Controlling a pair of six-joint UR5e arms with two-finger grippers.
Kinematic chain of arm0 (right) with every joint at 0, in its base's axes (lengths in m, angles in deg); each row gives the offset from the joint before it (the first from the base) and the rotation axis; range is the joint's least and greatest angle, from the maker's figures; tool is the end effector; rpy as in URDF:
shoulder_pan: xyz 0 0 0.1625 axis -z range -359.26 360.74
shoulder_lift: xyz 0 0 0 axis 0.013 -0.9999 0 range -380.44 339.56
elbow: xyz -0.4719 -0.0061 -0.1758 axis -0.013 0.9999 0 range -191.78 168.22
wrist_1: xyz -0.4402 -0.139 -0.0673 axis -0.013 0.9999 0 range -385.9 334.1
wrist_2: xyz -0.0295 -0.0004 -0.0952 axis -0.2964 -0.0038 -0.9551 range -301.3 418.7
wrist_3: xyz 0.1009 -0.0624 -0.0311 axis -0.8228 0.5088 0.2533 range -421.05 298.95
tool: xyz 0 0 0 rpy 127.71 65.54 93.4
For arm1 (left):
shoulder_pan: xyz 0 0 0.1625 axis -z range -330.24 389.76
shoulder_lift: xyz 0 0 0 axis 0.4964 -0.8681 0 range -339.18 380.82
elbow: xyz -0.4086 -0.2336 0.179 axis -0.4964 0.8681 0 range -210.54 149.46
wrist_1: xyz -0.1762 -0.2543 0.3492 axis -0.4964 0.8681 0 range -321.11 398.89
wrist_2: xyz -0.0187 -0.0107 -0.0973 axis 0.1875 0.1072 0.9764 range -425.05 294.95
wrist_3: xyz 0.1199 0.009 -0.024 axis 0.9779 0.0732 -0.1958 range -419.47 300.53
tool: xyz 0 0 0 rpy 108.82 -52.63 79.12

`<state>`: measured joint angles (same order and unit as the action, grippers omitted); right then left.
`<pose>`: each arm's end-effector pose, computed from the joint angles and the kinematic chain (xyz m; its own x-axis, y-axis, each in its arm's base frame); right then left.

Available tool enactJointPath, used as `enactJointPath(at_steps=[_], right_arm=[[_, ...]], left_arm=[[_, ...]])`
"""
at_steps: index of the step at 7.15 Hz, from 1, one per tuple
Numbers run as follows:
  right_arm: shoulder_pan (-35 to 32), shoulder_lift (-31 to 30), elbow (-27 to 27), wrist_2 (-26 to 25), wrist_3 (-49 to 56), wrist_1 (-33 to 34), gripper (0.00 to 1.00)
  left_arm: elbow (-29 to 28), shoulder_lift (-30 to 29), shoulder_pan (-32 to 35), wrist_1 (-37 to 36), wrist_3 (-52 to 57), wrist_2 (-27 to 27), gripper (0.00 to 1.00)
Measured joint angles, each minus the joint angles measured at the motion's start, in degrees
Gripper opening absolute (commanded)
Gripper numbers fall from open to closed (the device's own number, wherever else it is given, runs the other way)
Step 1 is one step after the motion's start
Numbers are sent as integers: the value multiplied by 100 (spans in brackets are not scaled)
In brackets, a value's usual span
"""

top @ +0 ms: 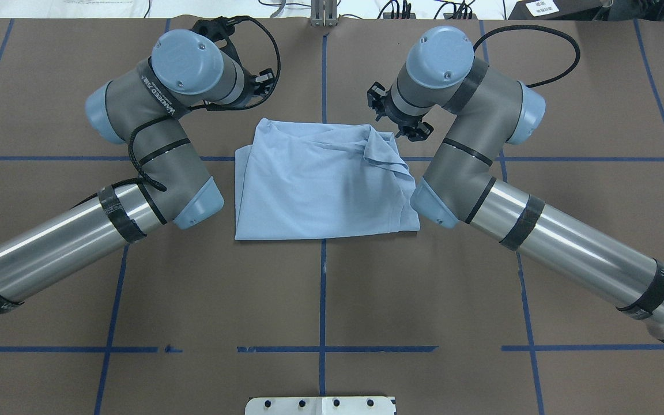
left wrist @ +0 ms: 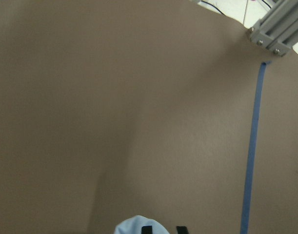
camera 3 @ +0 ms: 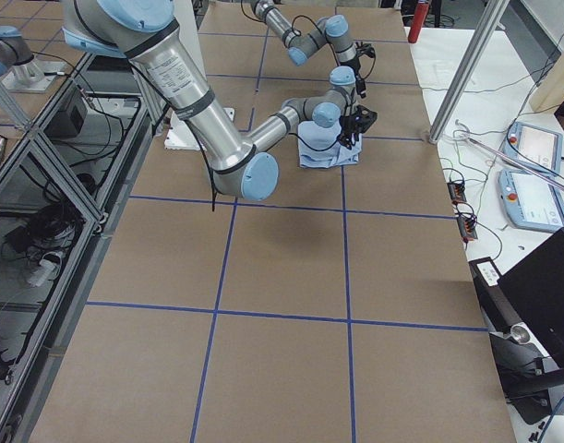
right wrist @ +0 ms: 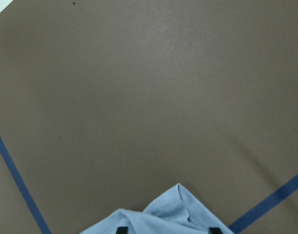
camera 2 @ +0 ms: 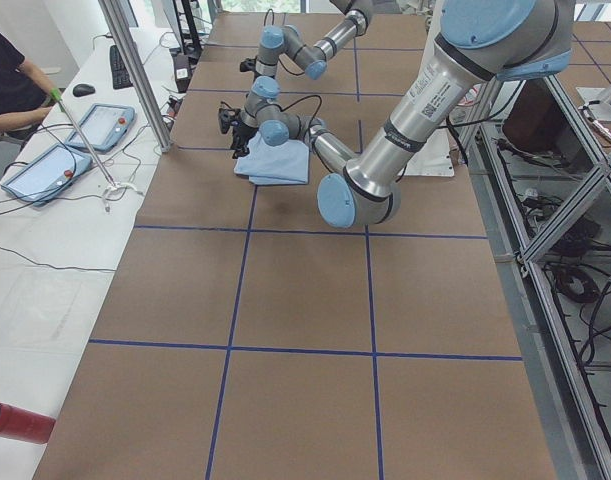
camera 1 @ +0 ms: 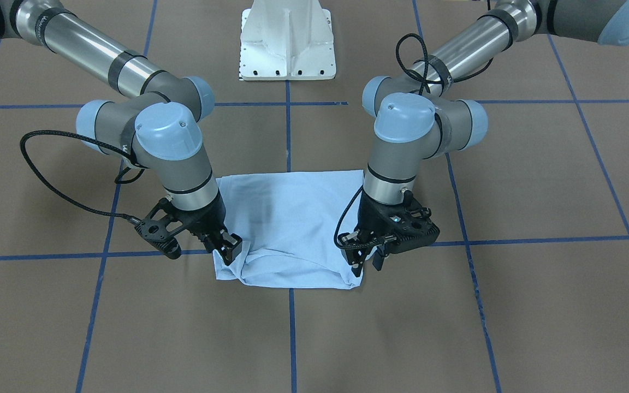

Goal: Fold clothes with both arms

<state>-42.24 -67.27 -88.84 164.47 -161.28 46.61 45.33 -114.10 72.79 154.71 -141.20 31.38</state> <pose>-0.5794 -0.6766 0.3104 0.3939 0.6007 0.6957 -0.5885 0.7462 -0.3112 0.5736 -0.6989 0.2740 0.4858 -0.2580 -0.8351 0.5455 0.8360 0.0591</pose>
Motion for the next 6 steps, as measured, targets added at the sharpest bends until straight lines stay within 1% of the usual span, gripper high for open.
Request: enactJointPath(at_steps=[2, 3, 4, 6], right_arm=[[-206, 21, 143, 139, 304, 2, 100], [-223, 25, 155, 178, 570, 17, 100], [-150, 19, 160, 189, 875, 67, 100], [204, 47, 125, 181, 1532, 396, 100]], left_arm=[[-25, 3, 211, 72, 404, 305, 100], [-17, 89, 366, 214, 769, 617, 100], [-8, 291, 520, 501, 1165, 888, 100], [63, 799, 768, 1410, 1623, 1435, 100]])
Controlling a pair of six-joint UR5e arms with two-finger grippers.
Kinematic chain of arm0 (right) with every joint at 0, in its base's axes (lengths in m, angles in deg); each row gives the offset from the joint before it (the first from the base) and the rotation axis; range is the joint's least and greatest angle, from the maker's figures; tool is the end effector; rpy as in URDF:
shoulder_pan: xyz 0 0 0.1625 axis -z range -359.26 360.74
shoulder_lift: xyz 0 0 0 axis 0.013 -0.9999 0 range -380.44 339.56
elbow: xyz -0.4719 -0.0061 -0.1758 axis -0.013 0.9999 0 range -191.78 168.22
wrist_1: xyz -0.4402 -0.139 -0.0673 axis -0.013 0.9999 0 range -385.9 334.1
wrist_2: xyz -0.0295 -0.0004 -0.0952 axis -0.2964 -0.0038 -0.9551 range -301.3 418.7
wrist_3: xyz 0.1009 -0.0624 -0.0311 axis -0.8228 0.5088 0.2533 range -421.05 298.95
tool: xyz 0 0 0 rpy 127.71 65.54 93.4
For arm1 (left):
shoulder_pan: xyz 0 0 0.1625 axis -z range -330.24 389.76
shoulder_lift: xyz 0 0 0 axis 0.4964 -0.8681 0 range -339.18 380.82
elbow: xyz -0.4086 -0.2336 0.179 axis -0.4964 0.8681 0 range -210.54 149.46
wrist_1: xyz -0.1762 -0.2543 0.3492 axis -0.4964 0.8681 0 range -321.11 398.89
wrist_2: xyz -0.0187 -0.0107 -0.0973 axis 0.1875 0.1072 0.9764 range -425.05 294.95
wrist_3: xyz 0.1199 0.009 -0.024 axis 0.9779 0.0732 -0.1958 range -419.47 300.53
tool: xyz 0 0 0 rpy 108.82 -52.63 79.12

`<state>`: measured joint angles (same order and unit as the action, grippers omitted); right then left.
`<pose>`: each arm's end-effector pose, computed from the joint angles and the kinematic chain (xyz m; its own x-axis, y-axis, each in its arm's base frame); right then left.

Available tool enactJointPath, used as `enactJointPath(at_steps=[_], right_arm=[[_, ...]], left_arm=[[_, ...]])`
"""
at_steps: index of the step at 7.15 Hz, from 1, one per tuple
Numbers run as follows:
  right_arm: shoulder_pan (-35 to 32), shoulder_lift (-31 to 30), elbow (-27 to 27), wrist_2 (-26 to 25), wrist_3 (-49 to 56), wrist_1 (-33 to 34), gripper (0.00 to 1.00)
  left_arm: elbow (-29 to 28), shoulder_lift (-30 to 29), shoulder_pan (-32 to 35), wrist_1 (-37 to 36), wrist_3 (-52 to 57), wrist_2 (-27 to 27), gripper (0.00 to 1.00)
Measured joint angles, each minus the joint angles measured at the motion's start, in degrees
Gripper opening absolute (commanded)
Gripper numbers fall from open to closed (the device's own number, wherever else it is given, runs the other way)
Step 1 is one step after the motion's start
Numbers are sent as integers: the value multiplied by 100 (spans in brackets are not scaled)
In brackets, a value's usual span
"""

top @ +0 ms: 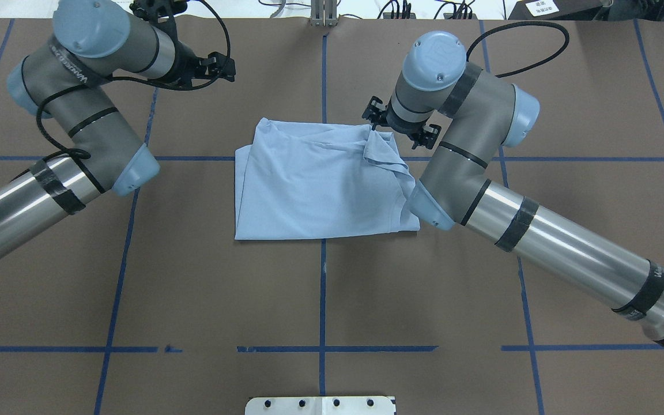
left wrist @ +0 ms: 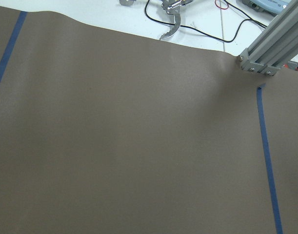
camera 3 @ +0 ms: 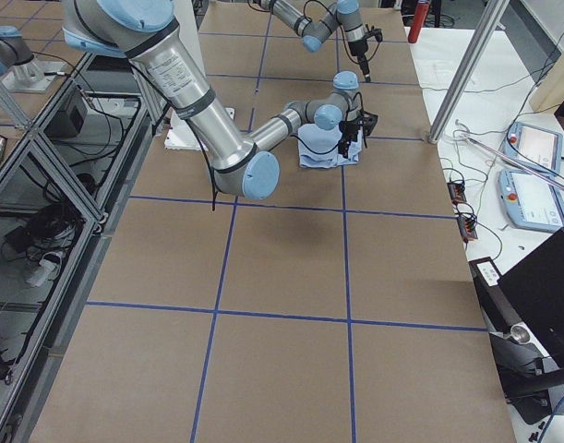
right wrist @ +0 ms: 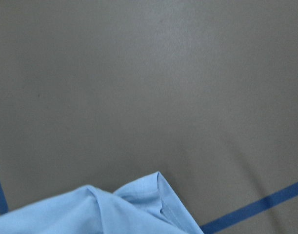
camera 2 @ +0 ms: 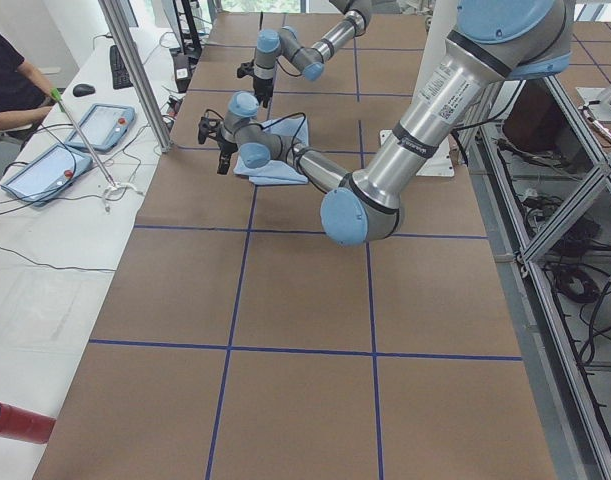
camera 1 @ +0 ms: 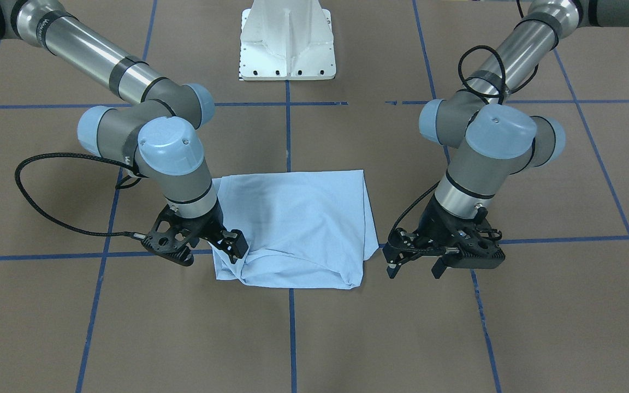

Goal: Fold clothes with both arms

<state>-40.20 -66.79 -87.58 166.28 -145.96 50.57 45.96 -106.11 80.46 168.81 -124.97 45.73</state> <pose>-0.6088 -0.6556 0.3247 0.5921 0.4016 0.6987 -0.4184 0.8942 -0.1595 0.4752 -0.7223 0.3496 0.4753 0.0315 -0.8793 0.3577 0.9061 0.2258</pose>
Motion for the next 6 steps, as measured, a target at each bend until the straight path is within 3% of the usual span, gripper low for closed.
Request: enactJointPath(at_steps=[3, 6], right_arm=[[344, 169, 13, -1, 489, 458, 100], [467, 296, 136, -35, 1026, 645, 100]], left_arm=[[387, 477, 73, 726, 67, 350, 100], [926, 856, 73, 832, 48, 365, 100]])
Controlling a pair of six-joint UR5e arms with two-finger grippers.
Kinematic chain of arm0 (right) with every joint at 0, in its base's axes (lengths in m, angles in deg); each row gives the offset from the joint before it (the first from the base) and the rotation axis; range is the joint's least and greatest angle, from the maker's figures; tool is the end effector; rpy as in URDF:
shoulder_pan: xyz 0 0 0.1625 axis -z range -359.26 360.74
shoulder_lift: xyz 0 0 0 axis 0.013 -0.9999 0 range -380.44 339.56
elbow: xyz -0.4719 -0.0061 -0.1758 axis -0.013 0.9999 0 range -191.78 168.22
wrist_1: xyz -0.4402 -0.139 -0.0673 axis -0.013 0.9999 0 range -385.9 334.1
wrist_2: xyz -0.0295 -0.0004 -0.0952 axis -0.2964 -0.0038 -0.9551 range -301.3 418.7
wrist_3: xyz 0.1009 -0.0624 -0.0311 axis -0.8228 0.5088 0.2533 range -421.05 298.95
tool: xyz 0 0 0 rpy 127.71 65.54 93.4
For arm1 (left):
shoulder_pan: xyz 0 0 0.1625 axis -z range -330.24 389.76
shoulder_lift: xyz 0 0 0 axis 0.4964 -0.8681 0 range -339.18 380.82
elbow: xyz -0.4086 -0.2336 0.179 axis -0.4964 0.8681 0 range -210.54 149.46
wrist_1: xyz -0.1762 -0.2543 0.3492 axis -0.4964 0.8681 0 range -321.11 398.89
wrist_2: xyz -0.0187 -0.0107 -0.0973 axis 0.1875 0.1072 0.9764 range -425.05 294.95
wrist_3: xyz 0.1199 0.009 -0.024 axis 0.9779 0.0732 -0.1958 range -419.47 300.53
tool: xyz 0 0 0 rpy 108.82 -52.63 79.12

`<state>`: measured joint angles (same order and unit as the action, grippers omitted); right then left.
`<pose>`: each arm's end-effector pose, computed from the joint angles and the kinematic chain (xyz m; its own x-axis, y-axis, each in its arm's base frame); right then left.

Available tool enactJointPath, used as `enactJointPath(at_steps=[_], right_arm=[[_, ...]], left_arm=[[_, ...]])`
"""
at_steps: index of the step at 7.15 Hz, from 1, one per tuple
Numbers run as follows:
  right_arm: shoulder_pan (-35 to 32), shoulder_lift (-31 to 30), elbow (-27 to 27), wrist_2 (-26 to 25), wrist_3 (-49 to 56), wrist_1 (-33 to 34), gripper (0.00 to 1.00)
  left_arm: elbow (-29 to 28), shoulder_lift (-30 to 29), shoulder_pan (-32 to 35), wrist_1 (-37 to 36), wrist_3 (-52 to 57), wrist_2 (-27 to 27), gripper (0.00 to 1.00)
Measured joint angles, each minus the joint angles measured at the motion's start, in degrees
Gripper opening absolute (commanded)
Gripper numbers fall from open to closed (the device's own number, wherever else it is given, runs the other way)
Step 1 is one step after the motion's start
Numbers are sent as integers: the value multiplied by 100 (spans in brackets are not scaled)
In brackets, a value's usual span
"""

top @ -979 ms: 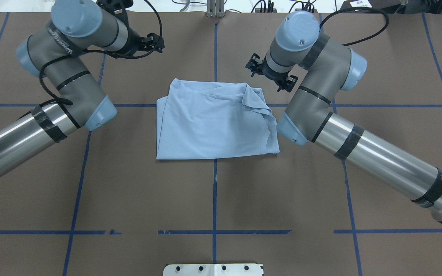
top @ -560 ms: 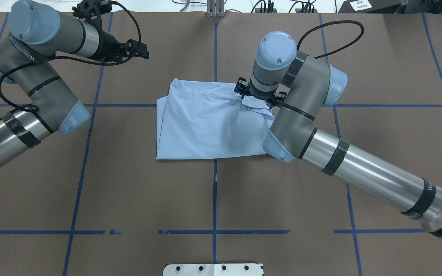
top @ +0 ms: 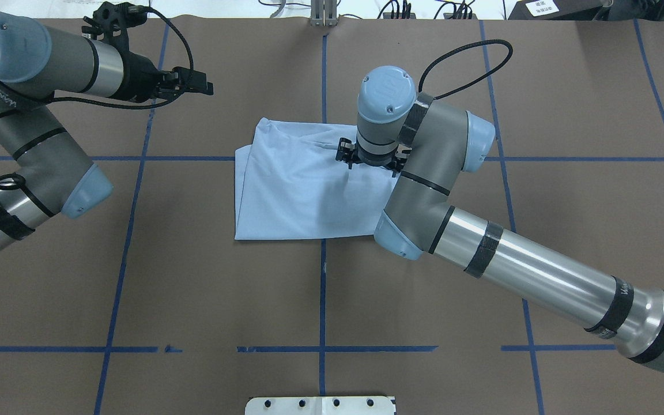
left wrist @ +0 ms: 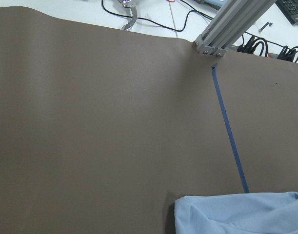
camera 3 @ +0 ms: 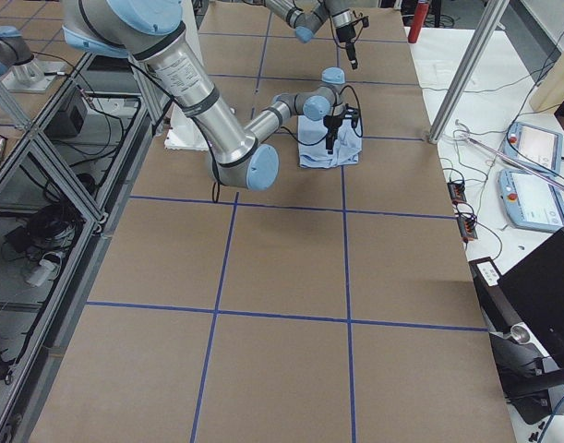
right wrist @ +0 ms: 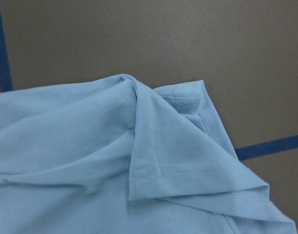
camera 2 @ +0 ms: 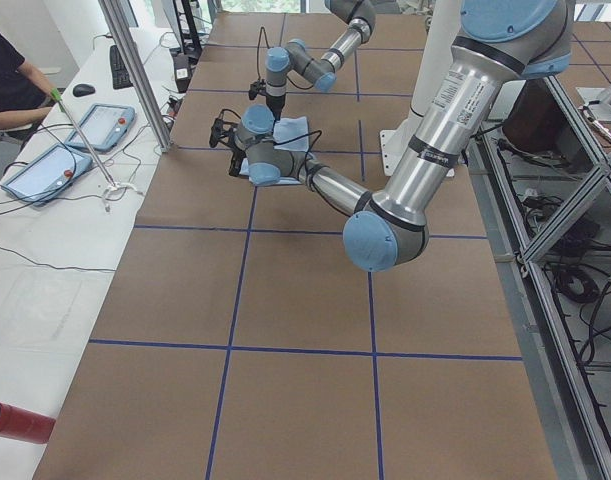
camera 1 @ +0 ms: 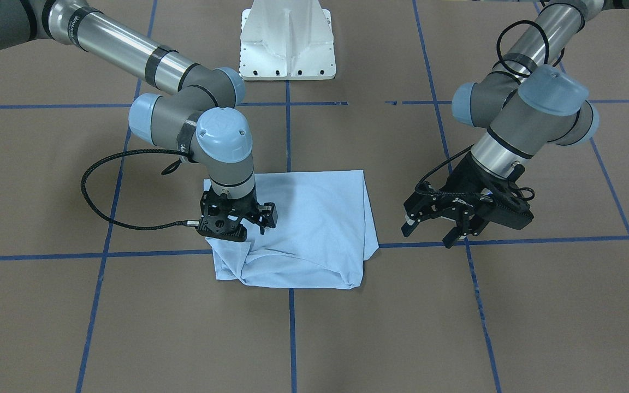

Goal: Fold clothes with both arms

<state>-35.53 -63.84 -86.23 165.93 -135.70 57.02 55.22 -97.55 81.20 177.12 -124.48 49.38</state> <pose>-0.6679 -0.6104 0.3086 0.7221 0.2163 0.6571 -0.2349 0.9701 -0.0611 0.4241 -0.6644 0.3617 0.3682 0.1552 -0.9167 0.3428 0.8939 0.2890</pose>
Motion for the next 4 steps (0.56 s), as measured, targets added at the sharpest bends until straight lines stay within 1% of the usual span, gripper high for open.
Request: enactJointPath(at_steps=[2, 4], right_arm=[[4, 10, 33, 0, 318, 411, 100], [-47, 10, 52, -15, 541, 512, 100]], left_arm=[[56, 44, -9, 9, -4, 6, 100], [108, 88, -19, 10, -8, 9, 100]])
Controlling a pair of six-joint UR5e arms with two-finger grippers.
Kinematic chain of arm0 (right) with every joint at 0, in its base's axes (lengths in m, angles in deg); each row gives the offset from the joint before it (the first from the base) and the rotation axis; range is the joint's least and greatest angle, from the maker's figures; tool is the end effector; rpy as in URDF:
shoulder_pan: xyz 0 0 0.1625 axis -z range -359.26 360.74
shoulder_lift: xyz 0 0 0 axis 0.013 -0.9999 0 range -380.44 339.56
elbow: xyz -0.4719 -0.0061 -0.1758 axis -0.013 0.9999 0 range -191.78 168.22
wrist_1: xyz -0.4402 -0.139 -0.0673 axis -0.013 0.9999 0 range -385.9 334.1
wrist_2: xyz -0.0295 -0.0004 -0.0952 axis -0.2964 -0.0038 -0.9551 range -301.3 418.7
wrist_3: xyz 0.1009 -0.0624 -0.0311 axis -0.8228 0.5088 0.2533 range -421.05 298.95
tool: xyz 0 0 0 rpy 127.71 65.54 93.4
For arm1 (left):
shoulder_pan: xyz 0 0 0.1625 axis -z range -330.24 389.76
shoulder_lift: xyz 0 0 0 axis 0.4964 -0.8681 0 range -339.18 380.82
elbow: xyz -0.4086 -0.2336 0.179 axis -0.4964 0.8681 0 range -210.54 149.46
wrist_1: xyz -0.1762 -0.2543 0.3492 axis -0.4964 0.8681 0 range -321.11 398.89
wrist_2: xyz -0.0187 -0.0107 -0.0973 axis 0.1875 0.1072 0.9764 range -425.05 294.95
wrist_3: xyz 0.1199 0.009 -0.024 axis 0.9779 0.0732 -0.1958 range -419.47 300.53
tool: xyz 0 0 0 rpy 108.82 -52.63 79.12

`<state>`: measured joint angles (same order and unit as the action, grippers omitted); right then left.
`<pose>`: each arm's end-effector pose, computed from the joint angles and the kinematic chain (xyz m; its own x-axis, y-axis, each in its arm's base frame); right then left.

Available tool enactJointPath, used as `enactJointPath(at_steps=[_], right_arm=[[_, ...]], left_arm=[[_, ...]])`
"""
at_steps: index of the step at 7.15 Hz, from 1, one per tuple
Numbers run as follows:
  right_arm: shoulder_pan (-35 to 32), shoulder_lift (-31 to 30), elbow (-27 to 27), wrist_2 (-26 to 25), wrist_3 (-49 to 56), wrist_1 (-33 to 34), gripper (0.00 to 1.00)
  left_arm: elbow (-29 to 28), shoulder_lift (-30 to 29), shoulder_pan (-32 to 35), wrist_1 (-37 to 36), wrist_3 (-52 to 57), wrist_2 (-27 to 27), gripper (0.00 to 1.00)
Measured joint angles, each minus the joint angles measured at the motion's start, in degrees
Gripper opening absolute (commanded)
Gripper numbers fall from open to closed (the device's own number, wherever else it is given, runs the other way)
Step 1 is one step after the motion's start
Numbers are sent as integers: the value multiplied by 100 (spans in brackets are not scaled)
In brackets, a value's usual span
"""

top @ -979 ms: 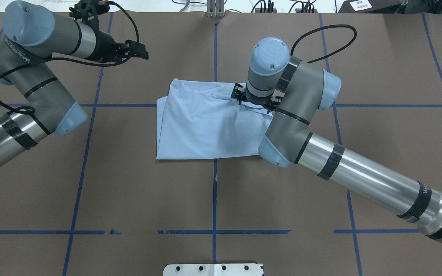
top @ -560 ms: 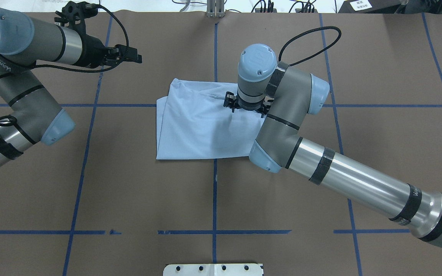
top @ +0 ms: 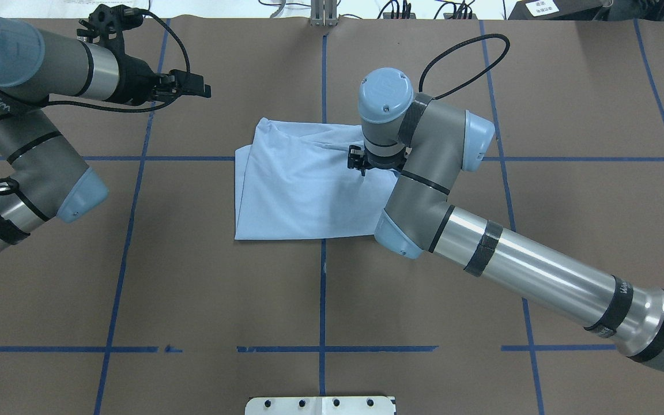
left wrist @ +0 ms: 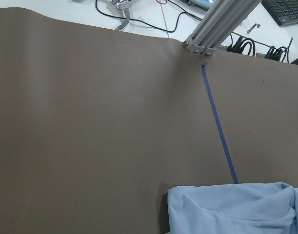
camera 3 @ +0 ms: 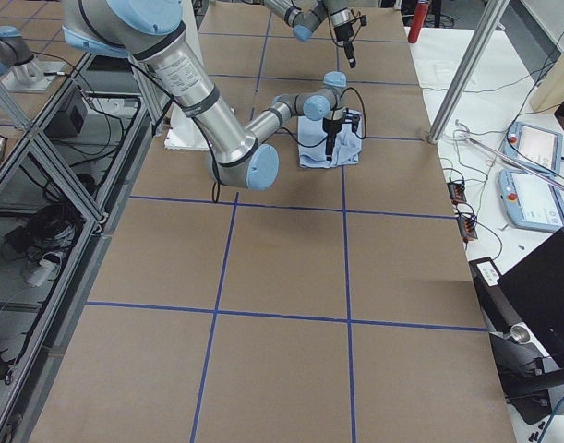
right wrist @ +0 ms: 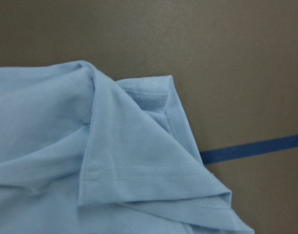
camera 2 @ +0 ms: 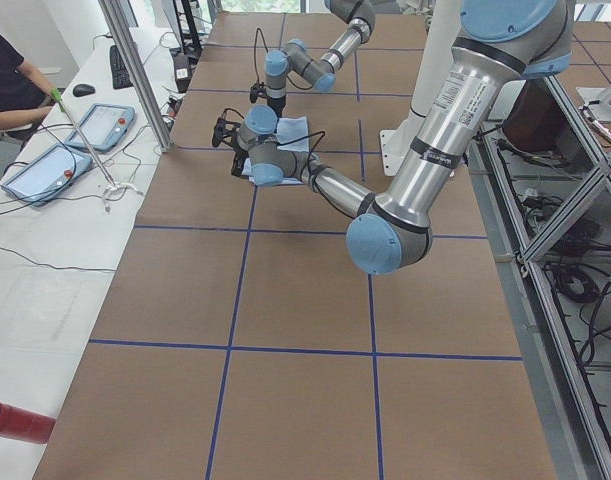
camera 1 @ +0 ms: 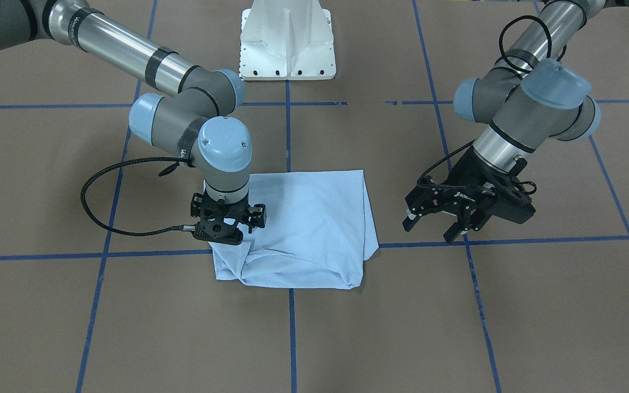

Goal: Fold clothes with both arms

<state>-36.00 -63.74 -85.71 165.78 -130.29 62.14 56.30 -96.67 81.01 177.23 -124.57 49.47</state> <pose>-0.6616 -0.6153 0.3252 0.7891 0.1662 0.5913 -0.1769 0.9834 -0.0403 0.4215 -0.6567 0.3631 0.3635 0.1591 -0.9179 0.3401 0.8946 0.2898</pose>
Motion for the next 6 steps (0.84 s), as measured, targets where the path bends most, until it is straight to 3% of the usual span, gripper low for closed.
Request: enactJointPath(at_steps=[4, 6], right_arm=[[-185, 65, 158, -3, 224, -39, 100], [-189, 459, 575, -7, 221, -56, 100]], left_arm=[[23, 1, -18, 0, 7, 0, 100], [62, 12, -15, -6, 21, 2, 100]])
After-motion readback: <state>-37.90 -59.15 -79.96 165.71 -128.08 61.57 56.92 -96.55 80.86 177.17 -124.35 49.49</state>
